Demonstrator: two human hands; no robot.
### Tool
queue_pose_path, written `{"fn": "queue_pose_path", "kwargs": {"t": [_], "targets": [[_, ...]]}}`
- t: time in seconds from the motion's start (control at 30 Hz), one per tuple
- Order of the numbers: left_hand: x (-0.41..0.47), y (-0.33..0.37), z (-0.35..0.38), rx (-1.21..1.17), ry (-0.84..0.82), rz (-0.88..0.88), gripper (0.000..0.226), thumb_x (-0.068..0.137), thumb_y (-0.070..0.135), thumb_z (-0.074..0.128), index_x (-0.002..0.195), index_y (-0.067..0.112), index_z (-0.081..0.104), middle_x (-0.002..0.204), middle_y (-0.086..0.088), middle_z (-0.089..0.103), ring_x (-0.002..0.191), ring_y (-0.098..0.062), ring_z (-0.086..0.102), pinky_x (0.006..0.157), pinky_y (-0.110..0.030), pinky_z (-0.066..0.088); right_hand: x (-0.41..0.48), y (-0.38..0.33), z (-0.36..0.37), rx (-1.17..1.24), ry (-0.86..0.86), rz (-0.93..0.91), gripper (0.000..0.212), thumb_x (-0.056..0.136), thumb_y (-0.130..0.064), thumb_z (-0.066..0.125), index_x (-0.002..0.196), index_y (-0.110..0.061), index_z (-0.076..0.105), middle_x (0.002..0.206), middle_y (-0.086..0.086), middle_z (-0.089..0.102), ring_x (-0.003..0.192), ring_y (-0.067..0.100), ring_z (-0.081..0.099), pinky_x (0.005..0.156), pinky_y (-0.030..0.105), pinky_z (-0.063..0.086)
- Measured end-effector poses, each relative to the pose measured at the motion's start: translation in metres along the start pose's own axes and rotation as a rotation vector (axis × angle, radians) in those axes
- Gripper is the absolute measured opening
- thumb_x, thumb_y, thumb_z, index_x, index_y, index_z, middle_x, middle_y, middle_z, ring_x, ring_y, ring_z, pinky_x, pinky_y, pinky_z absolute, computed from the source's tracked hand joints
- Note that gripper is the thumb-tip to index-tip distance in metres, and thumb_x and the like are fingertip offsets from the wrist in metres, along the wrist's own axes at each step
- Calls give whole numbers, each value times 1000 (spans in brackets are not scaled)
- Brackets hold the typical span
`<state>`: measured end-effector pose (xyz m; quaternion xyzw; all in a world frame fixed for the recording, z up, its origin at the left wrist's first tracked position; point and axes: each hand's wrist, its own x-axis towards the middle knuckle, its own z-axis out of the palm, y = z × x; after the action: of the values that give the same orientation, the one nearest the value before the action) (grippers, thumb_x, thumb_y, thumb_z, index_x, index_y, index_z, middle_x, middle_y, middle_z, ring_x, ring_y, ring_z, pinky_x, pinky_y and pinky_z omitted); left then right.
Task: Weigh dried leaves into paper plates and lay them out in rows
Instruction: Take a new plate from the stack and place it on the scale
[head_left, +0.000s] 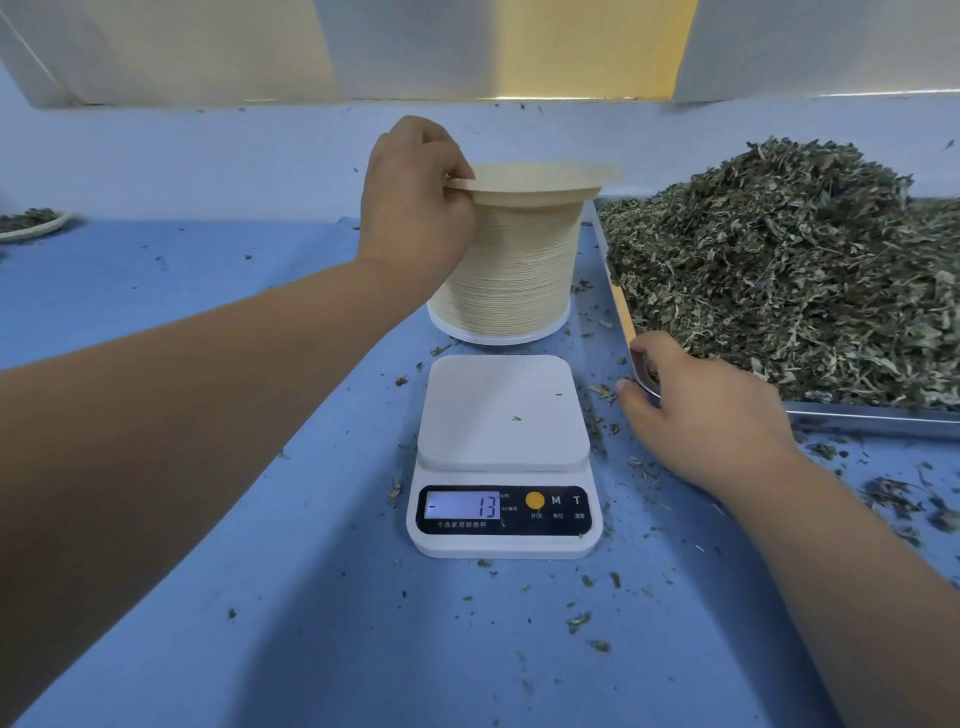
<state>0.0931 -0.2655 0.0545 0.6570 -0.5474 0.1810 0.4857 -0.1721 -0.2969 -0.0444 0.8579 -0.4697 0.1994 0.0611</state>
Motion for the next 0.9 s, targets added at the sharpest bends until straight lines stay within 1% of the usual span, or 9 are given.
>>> {"fn": "queue_pose_path", "kwargs": {"t": [0.17, 0.27, 0.37, 0.5, 0.6, 0.67, 0.73, 0.8, 0.9], "targets": [[-32, -4, -9, -103, 105, 98, 30, 79, -11, 52, 85, 7, 76, 104, -2, 53, 96, -20, 57, 79, -37, 50, 0, -1, 0, -6, 26, -19, 29, 98, -45, 47, 116, -23, 45, 59, -6, 49, 49, 14, 39, 51, 29, 19], [-55, -6, -15, -115, 112, 184, 27, 80, -13, 60, 85, 6, 79, 106, -14, 59, 89, -23, 58, 75, -37, 49, 0, -3, 3, -62, 49, -11, 30, 93, -43, 49, 111, -19, 47, 58, -5, 46, 51, 23, 43, 63, 35, 31], [-79, -11, -20, -133, 108, 182, 23, 81, -12, 67, 87, 5, 80, 105, -18, 62, 88, -31, 61, 75, -36, 51, -1, -3, 0, -108, 45, 43, 38, 86, -48, 55, 110, -19, 51, 61, -5, 43, 72, 30, 59, 74, 40, 33], [-107, -25, -29, -152, 67, 162, 19, 81, -8, 72, 90, 6, 80, 105, -15, 63, 91, -25, 61, 79, -25, 49, -4, -3, -1, -164, 34, 87, 42, 78, -48, 66, 105, -17, 58, 60, -11, 23, 91, 31, 59, 86, 44, 38], [-125, -36, -31, -71, 5, 196, 23, 78, -13, 73, 88, 6, 80, 108, -17, 65, 90, -19, 59, 77, -22, 45, -3, -5, -1, -170, -37, 114, 37, 83, -49, 60, 104, -20, 50, 65, -11, 27, 98, 31, 59, 101, 53, 38], [-134, -42, -30, -81, -53, 164, 28, 76, -20, 73, 88, 5, 80, 112, -15, 65, 87, -16, 58, 77, -23, 45, -3, -5, 0, -168, -64, 119, 34, 85, -50, 56, 101, -23, 43, 64, -12, 30, 86, 29, 55, 98, 54, 39], [-138, -47, -30, -119, -122, 116, 30, 77, -18, 72, 91, 6, 79, 118, -8, 64, 87, -14, 59, 77, -26, 48, -3, -3, 1, -174, -68, 111, 32, 87, -51, 55, 100, -24, 42, 63, -11, 34, 75, 26, 45, 83, 46, 38], [-139, -50, -31, -136, -184, 83, 26, 80, -9, 70, 97, 9, 79, 124, -5, 63, 90, -15, 61, 78, -28, 50, -4, -2, 1, -185, -79, 94, 32, 88, -51, 54, 103, -24, 45, 63, -11, 36, 74, 26, 41, 75, 43, 30], [-139, -54, -33, -105, -257, 36, 27, 87, -1, 62, 103, 14, 78, 131, -5, 62, 89, -21, 63, 80, -32, 51, -3, -1, -2, -171, -82, 65, 29, 89, -47, 54, 104, -24, 46, 65, -10, 41, 73, 26, 43, 73, 41, 31]]}}
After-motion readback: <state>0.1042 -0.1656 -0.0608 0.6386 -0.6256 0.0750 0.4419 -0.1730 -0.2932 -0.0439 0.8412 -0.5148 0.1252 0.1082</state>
